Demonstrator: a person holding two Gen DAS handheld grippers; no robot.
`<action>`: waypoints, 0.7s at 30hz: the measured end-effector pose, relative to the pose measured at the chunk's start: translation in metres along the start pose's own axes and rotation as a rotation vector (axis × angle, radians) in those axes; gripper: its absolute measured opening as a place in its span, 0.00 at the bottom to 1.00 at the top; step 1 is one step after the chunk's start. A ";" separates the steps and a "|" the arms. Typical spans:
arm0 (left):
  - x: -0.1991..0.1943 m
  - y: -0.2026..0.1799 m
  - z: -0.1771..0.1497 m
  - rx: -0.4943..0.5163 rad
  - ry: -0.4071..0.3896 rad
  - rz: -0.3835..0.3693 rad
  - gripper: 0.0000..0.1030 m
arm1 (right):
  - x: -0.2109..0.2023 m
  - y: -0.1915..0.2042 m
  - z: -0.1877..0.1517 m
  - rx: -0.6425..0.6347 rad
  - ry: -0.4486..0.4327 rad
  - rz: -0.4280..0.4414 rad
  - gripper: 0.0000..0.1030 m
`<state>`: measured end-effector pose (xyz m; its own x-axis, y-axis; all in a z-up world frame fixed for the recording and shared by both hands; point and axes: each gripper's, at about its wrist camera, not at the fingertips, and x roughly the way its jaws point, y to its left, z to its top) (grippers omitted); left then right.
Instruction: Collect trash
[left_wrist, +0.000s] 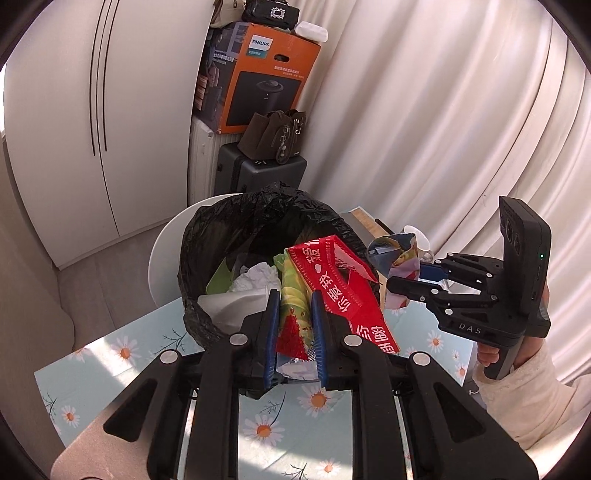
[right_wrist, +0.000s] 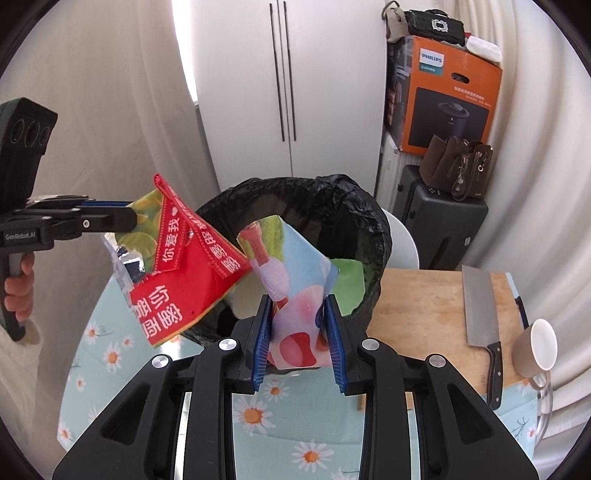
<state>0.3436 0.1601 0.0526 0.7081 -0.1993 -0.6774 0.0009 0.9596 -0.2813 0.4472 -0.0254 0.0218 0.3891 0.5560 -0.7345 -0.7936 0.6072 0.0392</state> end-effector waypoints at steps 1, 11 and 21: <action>0.003 0.003 0.002 0.008 -0.005 0.001 0.17 | 0.004 0.001 0.003 -0.003 0.001 0.003 0.26; 0.017 0.033 0.002 -0.015 -0.145 0.050 0.88 | 0.034 0.006 0.011 -0.028 -0.027 -0.036 0.54; -0.017 0.040 -0.052 -0.109 -0.202 0.172 0.94 | -0.008 0.007 -0.029 0.034 -0.107 -0.049 0.82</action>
<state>0.2946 0.1914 0.0174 0.8175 0.0190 -0.5756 -0.1996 0.9469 -0.2523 0.4244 -0.0422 0.0084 0.4762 0.5812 -0.6599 -0.7568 0.6530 0.0289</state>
